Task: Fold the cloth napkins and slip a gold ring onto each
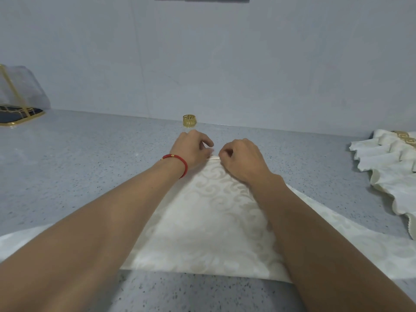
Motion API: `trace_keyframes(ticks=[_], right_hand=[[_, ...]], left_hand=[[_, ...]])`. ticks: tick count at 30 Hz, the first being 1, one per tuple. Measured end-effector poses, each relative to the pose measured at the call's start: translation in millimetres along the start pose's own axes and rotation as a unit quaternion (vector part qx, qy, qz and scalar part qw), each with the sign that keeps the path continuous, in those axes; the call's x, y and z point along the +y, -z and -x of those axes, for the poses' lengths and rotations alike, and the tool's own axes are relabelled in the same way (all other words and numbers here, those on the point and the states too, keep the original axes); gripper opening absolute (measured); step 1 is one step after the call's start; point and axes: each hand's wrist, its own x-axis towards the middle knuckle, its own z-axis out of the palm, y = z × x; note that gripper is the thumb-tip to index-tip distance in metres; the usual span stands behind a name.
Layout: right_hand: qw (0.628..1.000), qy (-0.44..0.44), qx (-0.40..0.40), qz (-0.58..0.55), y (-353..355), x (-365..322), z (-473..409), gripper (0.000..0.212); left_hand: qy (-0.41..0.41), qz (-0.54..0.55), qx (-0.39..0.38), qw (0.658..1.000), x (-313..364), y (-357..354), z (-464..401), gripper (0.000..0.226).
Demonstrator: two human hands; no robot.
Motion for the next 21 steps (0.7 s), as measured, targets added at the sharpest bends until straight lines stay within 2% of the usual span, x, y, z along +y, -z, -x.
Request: trace_keyframes(ticks=[4,10,14,17,19,21], right_hand=[[0.998,-0.032,0.003,-0.059,-6,10,-3,0.016],[0.998,0.000,-0.027,0.063,3,4,-4,0.018],[0.989,0.063,-0.041,0.131,14,-1,-1,0.015],[0.984,0.044,-0.091,0.146,19,-6,-4,0.030],[0.984,0.016,-0.125,0.129,20,-7,-6,0.025],[0.988,-0.011,-0.126,0.088,21,-5,-7,0.016]], left_hand=[[-0.001,-0.003,0.001,1.000,-4,-12,1,0.017],[-0.016,-0.116,0.007,0.993,8,-9,4,0.015],[-0.092,-0.190,0.009,0.977,11,-8,10,0.025],[-0.144,-0.235,-0.022,0.961,9,-1,12,0.029],[-0.146,-0.248,-0.037,0.957,9,2,13,0.029],[-0.116,-0.196,-0.017,0.974,8,0,17,0.025]])
